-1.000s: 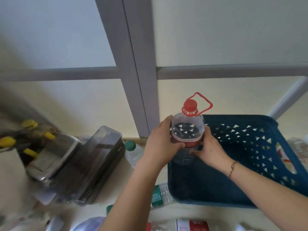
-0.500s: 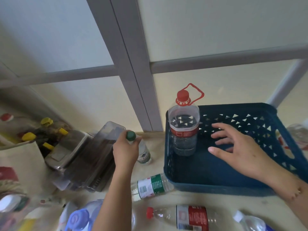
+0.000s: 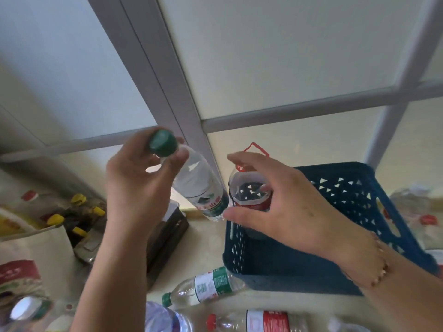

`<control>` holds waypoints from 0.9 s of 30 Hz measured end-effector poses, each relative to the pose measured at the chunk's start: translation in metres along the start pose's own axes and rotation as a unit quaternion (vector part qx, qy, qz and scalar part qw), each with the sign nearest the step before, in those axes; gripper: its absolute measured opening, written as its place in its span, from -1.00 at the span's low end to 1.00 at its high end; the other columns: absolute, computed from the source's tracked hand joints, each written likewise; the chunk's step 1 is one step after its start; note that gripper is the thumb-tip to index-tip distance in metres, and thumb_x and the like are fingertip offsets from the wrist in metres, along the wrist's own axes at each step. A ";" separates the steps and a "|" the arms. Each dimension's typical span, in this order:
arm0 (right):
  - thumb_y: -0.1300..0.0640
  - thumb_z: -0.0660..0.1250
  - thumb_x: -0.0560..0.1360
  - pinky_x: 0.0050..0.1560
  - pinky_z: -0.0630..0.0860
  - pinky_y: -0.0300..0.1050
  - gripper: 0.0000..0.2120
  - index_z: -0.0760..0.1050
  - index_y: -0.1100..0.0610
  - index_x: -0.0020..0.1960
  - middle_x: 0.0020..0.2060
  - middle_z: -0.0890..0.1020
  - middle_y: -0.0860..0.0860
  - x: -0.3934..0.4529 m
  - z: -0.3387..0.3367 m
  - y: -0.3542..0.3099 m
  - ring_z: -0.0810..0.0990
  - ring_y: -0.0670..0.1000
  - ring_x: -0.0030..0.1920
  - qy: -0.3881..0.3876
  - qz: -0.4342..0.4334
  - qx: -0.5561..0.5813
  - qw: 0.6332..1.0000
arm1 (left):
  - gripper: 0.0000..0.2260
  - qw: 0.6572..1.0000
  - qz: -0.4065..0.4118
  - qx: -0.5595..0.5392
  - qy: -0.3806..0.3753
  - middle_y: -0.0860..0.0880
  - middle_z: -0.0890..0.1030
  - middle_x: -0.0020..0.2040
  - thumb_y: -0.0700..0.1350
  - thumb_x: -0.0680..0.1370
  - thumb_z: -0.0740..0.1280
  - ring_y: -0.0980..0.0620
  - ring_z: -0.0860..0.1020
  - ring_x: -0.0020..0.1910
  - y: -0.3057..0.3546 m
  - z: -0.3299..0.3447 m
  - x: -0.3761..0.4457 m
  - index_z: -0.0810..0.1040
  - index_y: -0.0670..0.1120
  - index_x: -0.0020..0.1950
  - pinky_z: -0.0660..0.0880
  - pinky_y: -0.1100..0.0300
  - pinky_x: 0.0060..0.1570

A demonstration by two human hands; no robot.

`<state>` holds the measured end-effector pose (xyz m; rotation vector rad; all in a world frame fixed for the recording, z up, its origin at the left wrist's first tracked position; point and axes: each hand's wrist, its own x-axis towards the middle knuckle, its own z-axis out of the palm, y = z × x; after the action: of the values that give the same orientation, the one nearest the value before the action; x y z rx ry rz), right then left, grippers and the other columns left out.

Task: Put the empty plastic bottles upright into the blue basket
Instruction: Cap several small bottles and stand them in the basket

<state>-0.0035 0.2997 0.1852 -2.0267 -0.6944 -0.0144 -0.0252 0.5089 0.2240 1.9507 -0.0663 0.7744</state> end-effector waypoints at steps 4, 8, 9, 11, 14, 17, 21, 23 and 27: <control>-0.21 0.52 0.29 0.17 0.51 -0.12 -0.20 0.23 -0.21 0.43 0.25 0.48 -0.27 0.011 -0.021 -0.008 0.50 -0.18 0.17 0.040 -0.027 -0.019 0.999 | -0.79 0.992 0.025 -0.061 -0.105 0.11 0.73 -0.08 0.06 0.39 0.48 0.04 0.70 -0.05 0.031 0.040 0.008 0.60 0.16 0.00 0.59 0.04 0.02; -0.16 0.58 0.26 -0.06 0.59 -0.23 -0.24 0.29 -0.24 0.35 0.08 0.52 -0.25 0.004 -0.055 0.017 0.61 -0.17 -0.03 0.063 0.025 -0.047 0.997 | -0.74 0.986 0.028 -0.025 -0.164 0.05 0.72 -0.07 0.05 0.40 0.53 0.07 0.70 -0.04 0.032 0.088 0.007 0.60 0.09 0.05 0.64 0.02 0.02; -0.14 0.59 0.25 -0.08 0.59 -0.27 -0.24 0.30 -0.24 0.34 0.06 0.52 -0.27 0.003 -0.060 0.027 0.62 -0.19 -0.04 0.053 0.046 -0.047 0.996 | -0.71 0.983 0.022 0.000 -0.183 0.07 0.71 -0.06 0.05 0.40 0.54 0.11 0.69 -0.03 0.030 0.099 0.007 0.61 0.07 0.08 0.64 0.03 0.03; -0.09 0.61 0.24 -0.11 0.57 -0.33 -0.22 0.32 -0.19 0.36 0.04 0.53 -0.27 0.002 -0.064 0.051 0.61 -0.23 -0.05 0.031 0.084 -0.043 0.995 | -0.66 0.973 0.015 0.066 -0.219 0.13 0.70 -0.05 0.07 0.39 0.58 0.18 0.66 -0.03 0.020 0.120 0.009 0.62 0.06 0.11 0.62 0.09 0.04; -0.03 0.62 0.26 -0.09 0.51 -0.32 -0.25 0.39 -0.08 0.37 0.11 0.58 -0.16 0.006 -0.054 0.094 0.60 -0.16 -0.02 0.008 0.121 -0.047 0.991 | -0.75 0.947 0.041 0.188 -0.256 0.13 0.68 -0.11 0.06 0.37 0.57 0.12 0.60 -0.07 -0.003 0.147 0.010 0.66 0.08 0.00 0.52 0.16 -0.06; 0.04 0.61 0.26 -0.11 0.47 -0.37 -0.33 0.44 -0.02 0.31 0.10 0.57 -0.08 0.013 -0.033 0.134 0.57 -0.10 -0.02 -0.006 0.173 -0.048 0.984 | -0.74 0.874 0.121 0.341 -0.324 0.11 0.67 -0.01 0.11 0.43 0.50 0.03 0.50 0.04 -0.029 0.171 0.008 0.63 0.09 0.08 0.28 0.10 0.06; 0.13 0.61 0.21 -0.19 0.51 -0.29 -0.43 0.43 -0.04 0.12 -0.06 0.53 -0.11 0.024 -0.001 0.176 0.57 -0.07 -0.11 -0.006 0.220 -0.015 0.975 | -0.76 0.785 0.166 0.473 -0.364 0.17 0.63 0.14 0.13 0.54 0.37 0.01 0.39 0.20 -0.052 0.191 0.003 0.54 0.15 0.19 0.05 -0.04 0.15; 0.19 0.59 0.21 -0.25 0.38 -0.37 -0.46 0.40 -0.03 0.06 -0.09 0.49 -0.11 0.031 0.012 0.190 0.50 -0.14 -0.16 0.003 0.235 -0.016 0.972 | -0.75 0.749 0.172 0.520 -0.371 0.17 0.62 0.17 0.11 0.55 0.36 0.00 0.35 0.27 -0.060 0.197 0.000 0.53 0.14 0.22 -0.02 -0.09 0.16; 0.19 0.56 0.21 -0.08 0.46 -0.28 -0.43 0.40 -0.03 0.12 0.06 0.50 -0.04 0.038 0.030 0.213 0.52 -0.04 0.01 0.015 0.253 -0.027 0.967 | -0.78 0.693 0.169 0.581 -0.393 0.16 0.62 0.13 0.05 0.52 0.40 -0.04 0.31 0.38 -0.070 0.207 -0.001 0.55 0.09 0.15 -0.25 -0.23 0.33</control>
<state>0.1220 0.2607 0.0113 -2.1990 -0.1428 0.2357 0.1001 0.3746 0.1062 3.4703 -0.5907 0.0185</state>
